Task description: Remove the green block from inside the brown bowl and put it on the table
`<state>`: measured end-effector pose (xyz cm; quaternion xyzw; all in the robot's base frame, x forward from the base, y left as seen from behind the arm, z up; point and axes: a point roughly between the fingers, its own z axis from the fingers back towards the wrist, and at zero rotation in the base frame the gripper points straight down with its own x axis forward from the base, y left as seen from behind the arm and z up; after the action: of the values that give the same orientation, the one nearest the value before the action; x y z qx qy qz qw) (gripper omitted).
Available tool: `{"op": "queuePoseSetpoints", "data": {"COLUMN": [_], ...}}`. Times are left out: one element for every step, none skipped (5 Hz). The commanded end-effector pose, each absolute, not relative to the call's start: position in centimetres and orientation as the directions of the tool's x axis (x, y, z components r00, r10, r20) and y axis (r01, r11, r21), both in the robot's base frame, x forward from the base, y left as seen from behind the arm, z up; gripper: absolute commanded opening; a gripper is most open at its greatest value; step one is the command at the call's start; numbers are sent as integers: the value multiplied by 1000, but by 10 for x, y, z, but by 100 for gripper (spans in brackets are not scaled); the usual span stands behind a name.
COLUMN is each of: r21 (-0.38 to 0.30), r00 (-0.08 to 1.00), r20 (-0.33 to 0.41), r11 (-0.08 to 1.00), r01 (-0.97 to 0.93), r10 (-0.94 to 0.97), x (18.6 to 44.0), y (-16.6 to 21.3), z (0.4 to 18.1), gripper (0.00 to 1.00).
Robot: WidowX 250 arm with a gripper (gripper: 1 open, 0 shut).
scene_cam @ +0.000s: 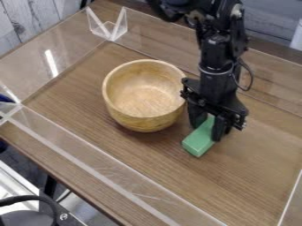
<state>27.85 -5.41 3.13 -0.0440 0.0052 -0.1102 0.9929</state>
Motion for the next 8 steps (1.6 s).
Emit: {"op": "queuePoseSetpoints", "data": {"r21": [-95,-99,-103,-105,-109,-113,-115,-115], "r00": [974,974,974,974,975,976,976,977], "r20": [37,37,37,36,31,30,41,62], "r11": [970,969,968,968,968,969,970,971], "r01": [226,227,227,227,224,220,215,210], "r10": [-223,-225,-225,-225,-222,-218,-212,-203], "x": [282,281,280,279,278,277,276,277], "y": [-53,-52,-51,-50,-49,-49,-48,-46], "z": [40,40,41,43,46,51,61,76], "gripper": [0,0,0,0,100,100,100,100]}}
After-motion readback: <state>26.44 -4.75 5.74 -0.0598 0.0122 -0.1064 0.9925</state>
